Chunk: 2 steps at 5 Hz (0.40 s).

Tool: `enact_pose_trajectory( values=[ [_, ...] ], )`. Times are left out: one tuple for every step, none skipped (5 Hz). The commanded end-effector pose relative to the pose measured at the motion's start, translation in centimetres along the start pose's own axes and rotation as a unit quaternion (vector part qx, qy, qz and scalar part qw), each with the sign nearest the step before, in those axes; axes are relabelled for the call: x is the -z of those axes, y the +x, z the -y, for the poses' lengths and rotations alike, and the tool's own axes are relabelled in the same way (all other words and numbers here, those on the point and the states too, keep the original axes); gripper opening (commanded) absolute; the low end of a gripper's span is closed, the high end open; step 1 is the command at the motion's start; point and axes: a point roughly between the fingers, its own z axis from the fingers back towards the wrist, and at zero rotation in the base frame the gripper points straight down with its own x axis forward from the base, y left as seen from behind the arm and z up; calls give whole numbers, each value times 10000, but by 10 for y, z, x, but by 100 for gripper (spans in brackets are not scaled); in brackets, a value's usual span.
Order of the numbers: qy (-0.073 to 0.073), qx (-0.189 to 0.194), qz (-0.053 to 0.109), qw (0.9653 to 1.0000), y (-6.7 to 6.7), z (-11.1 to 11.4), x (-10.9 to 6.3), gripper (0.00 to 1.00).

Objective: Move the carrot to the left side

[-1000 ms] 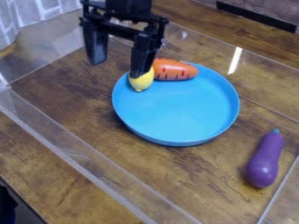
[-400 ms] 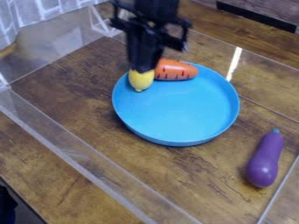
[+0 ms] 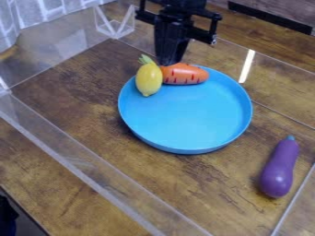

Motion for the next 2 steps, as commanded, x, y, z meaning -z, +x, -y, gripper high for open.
enact_pose_trajectory(
  values=[
    [22,211,354,9991,16,-3,-9,0],
    [64,247,422,9988,17,-5,-12,0]
  ],
)
